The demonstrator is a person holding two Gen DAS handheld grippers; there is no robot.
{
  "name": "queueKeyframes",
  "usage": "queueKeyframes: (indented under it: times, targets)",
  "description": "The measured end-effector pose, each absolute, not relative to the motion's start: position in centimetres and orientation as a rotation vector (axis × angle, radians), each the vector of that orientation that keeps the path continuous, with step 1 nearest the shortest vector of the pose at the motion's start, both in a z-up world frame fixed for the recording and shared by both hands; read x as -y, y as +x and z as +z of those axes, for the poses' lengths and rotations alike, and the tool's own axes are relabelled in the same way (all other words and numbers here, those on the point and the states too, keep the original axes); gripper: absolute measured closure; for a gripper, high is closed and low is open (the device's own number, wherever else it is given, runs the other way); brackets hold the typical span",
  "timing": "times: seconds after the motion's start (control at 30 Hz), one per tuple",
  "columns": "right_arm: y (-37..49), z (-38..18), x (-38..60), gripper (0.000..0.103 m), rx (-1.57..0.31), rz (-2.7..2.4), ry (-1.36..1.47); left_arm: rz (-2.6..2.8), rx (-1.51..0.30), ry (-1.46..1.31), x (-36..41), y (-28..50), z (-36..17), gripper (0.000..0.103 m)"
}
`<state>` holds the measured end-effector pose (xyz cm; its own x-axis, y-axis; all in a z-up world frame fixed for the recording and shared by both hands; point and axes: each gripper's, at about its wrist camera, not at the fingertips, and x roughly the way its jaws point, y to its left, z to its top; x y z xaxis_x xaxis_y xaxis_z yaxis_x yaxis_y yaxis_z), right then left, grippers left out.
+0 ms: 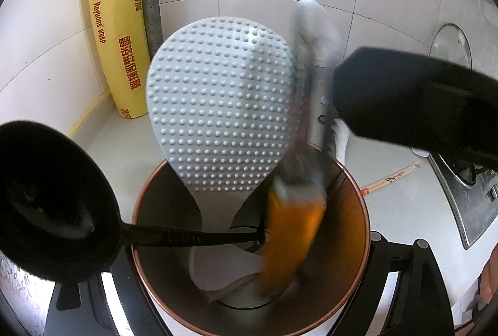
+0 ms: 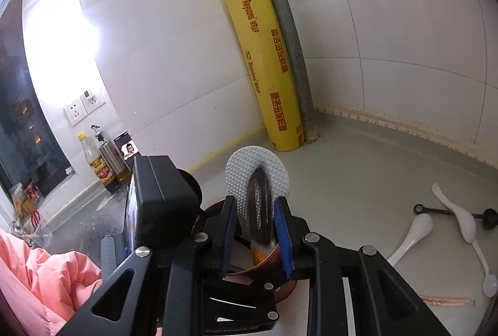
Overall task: Organize utensils
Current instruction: 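Lower the scaler handle-first into the red holder and open the right gripper, then move the open right gripper back over the wrapped chopsticks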
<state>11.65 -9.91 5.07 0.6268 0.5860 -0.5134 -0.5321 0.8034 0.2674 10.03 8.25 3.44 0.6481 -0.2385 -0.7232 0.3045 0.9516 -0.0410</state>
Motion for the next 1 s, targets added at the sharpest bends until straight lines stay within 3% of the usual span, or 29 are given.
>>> queueKeyframes:
  times: [0.47,0.53,0.57,0.77,1.0]
  targets:
    - [11.9,4.2,11.2,0.074,-0.654,0.592,0.126,-0.307,-0.809,0.085,-8.1,10.1,3.4,0.013]
    - [12.0,3.8,11.7,0.053,-0.663,0.562,0.137,-0.308,-0.809,0.085,-8.2,10.1,3.3,0.013]
    - [12.1,3.5,12.0,0.047,-0.669,0.546,0.147,-0.307,-0.808,0.085,-8.1,10.1,3.3,0.013]
    - [12.6,2.2,13.9,0.032,-0.711,0.447,0.193,-0.298,-0.808,0.081,-8.1,10.3,3.3,0.013]
    - [13.0,0.8,16.1,0.006,-0.752,0.374,0.246,-0.297,-0.806,0.083,-8.0,9.8,3.1,0.013]
